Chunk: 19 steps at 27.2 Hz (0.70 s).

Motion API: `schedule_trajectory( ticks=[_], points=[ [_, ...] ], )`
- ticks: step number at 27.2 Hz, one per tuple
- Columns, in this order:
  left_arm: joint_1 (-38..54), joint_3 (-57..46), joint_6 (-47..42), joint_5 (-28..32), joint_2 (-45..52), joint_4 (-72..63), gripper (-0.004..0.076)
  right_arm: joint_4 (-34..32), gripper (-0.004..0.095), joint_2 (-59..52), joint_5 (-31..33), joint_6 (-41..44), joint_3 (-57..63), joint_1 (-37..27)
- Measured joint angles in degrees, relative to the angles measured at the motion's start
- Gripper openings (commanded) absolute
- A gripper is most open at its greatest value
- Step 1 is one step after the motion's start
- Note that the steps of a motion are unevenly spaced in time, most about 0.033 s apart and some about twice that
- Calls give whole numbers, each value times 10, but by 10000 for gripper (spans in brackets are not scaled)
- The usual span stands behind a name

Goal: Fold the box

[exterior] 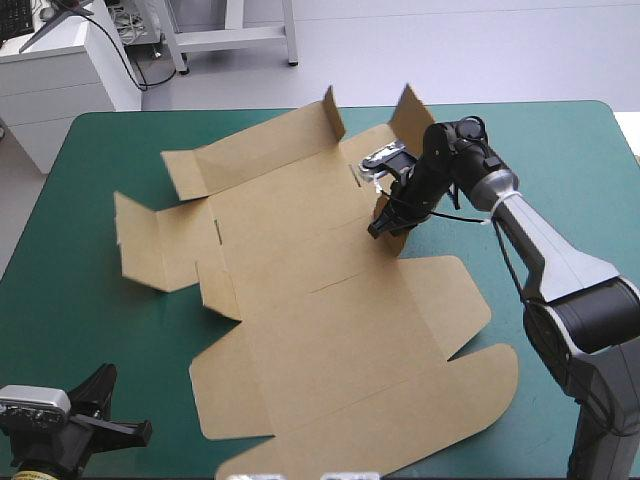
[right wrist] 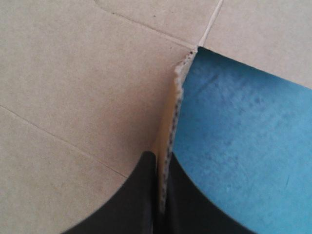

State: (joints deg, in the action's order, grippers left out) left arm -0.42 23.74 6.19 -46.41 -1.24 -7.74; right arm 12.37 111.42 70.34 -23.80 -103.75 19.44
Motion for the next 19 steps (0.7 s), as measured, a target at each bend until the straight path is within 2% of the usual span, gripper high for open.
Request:
schedule_trajectory(
  ticks=[3, 6, 14, 19],
  points=[
    [0, 0, 0, 1, 0, 0, -8, 0, -19, 24, 3, -117, -32, 29],
    [0, 0, 0, 1, 0, 0, -8, -6, -19, 32, 4, -190, -42, 37],
    [0, 0, 0, 1, 0, -1, -8, -22, -19, 51, -1, -318, -85, 39],
    [0, 0, 0, 1, 0, -9, -8, -4, -19, 83, -10, -402, -115, 40]
  ],
)
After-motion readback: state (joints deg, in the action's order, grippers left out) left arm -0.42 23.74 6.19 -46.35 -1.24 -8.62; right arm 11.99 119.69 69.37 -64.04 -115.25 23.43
